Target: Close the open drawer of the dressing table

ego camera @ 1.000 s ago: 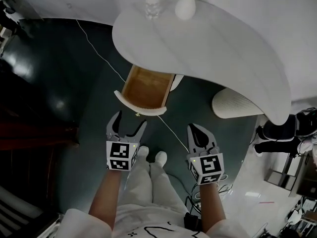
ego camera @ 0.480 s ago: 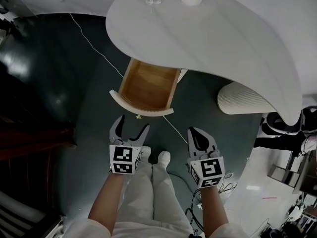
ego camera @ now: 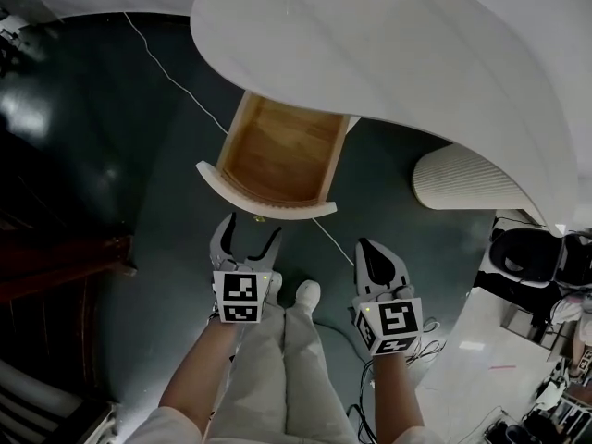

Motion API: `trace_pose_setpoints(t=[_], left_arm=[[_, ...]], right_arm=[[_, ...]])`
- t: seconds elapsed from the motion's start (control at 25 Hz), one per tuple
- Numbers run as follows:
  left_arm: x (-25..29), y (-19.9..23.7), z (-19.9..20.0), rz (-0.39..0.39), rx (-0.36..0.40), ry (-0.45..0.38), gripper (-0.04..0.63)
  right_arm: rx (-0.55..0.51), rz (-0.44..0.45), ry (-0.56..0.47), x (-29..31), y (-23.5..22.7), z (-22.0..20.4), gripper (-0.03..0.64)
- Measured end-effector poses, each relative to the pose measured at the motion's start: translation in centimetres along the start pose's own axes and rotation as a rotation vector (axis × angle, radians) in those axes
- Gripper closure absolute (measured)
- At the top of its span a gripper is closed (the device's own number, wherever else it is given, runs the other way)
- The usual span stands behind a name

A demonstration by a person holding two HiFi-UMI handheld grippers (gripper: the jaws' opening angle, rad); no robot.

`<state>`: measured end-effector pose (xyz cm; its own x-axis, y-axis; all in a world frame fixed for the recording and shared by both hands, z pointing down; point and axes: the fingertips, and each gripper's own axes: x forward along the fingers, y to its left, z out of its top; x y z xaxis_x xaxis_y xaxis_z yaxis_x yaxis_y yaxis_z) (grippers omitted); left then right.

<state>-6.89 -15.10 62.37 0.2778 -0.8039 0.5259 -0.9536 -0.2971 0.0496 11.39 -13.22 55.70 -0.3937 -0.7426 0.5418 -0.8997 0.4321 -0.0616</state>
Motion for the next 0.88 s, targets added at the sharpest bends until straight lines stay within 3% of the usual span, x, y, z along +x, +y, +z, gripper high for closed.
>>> trace_pose_setpoints(t=[0.56,0.88], left_arm=[[3.8,0.2,-1.4,0.016,0.036,-0.049,0.225],[5.0,0.5,-0.7,0.025,0.055,-0.041,0.225]], right_arm=[[0.015,-0.017,0.026,1.3,0.4,-3.6,0.623],[0.04,-0.053,0.007,2.1,0.5,-2.4,0.623]])
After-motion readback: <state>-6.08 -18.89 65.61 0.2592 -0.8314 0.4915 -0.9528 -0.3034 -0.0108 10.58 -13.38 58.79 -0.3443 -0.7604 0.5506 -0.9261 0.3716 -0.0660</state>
